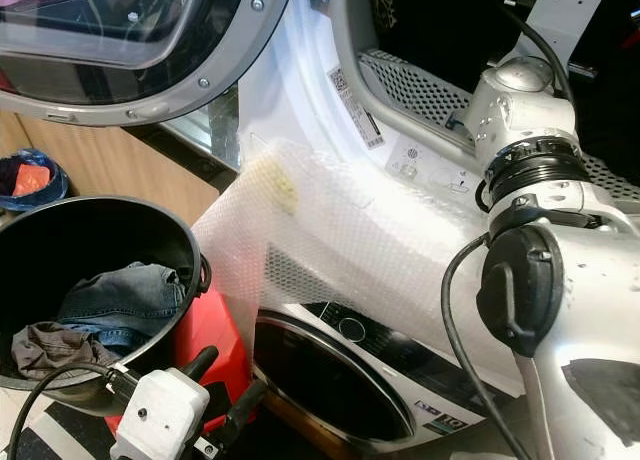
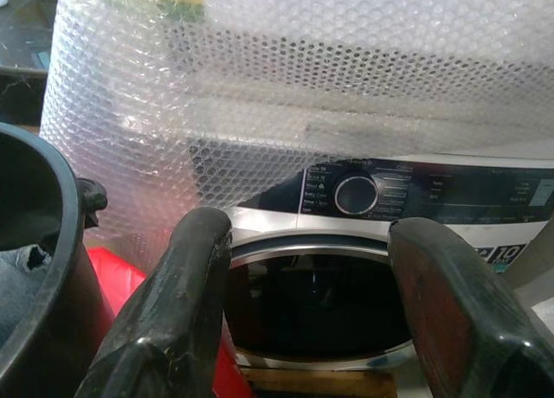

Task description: Clothes washing

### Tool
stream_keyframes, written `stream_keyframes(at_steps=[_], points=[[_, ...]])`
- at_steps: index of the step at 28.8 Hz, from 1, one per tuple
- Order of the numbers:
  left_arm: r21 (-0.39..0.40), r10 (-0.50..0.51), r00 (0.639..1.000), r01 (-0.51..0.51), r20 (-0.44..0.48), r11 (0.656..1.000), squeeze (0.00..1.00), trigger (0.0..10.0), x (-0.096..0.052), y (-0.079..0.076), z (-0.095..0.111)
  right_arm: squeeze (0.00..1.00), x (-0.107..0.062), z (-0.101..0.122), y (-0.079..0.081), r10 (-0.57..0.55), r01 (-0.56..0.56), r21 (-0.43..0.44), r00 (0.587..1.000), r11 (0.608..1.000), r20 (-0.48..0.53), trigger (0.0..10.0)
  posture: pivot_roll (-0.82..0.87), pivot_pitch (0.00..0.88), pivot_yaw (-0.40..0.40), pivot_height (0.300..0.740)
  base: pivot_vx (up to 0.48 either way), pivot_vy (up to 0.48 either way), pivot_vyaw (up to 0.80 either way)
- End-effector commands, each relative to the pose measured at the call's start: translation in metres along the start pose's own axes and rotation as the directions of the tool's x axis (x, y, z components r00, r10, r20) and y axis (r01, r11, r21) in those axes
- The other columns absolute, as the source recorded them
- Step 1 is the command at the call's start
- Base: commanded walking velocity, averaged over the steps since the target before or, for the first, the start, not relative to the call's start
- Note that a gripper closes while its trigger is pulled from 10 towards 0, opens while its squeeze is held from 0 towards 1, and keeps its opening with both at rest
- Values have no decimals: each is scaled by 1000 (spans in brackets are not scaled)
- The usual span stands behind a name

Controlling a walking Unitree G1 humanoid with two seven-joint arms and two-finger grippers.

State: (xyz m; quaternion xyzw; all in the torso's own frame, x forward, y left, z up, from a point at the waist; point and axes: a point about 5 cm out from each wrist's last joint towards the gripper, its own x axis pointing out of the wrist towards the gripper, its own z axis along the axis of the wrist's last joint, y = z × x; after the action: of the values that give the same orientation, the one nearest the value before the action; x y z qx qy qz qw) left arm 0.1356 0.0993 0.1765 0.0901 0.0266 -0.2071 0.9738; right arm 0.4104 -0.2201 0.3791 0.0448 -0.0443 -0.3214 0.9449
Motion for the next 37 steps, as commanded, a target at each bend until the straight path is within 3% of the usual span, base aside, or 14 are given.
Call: stream_keyframes(at_steps=[1, 10, 11, 12, 14, 23, 27, 33, 37], points=[[-17, -13, 1000, 13, -2, 1000, 0, 10000, -3, -3, 2, 0, 8, -8, -17, -64, 64, 1, 997, 998, -38, 10000, 213, 231, -248, 740, 0, 0, 0], [-14, -14, 1000, 14, -1, 1000, 0, 10000, -2, -3, 3, 0, 9, -5, -20, -82, 82, 12, 996, 997, -31, 10000, 212, 223, -243, 740, 0, 0, 0], [30, -46, 998, 45, 39, 999, 0, 10000, 13, 5, 5, 0, 13, 11, -28, 75, -76, 6, 994, 997, 78, 10000, 135, 53, -141, 740, 0, 0, 0], [62, -68, 995, 64, 68, 996, 0, 10000, 24, 11, 7, 0, 11, 22, -32, 205, -203, -31, 967, 979, 153, 10000, 135, 53, -141, 740, 0, 0, 0], [99, -94, 991, 84, 100, 992, 0, 10000, 36, 20, 11, 0, 5, 29, -31, 342, -331, -85, 918, 940, 204, 10000, 134, 43, -134, 740, 0, 0, 0], [107, -100, 990, 89, 103, 990, 0, 10000, 38, 22, 12, 0, 4, 27, -36, 338, -330, -72, 915, 941, 219, 10000, 141, 34, -130, 740, 0, 0, 0], [113, -109, 989, 97, 103, 989, 0, 10000, 39, 25, 12, 0, -1, 25, -44, 383, -361, -131, 894, 923, 234, 10000, 145, 33, -129, 740, 0, 0, 0], [114, -107, 989, 95, 106, 989, 0, 10000, 39, 27, 12, 0, -13, 19, -59, 475, -460, -125, 823, 879, 311, 10000, 147, 23, -125, 740, 0, 0, 0], [117, -117, 987, 104, 111, 988, 0, 10000, 43, 27, 12, 0, -34, 3, -61, 575, -585, -80, 747, 807, 332, 10000, 136, 12, -113, 740, 0, 0, 0]])
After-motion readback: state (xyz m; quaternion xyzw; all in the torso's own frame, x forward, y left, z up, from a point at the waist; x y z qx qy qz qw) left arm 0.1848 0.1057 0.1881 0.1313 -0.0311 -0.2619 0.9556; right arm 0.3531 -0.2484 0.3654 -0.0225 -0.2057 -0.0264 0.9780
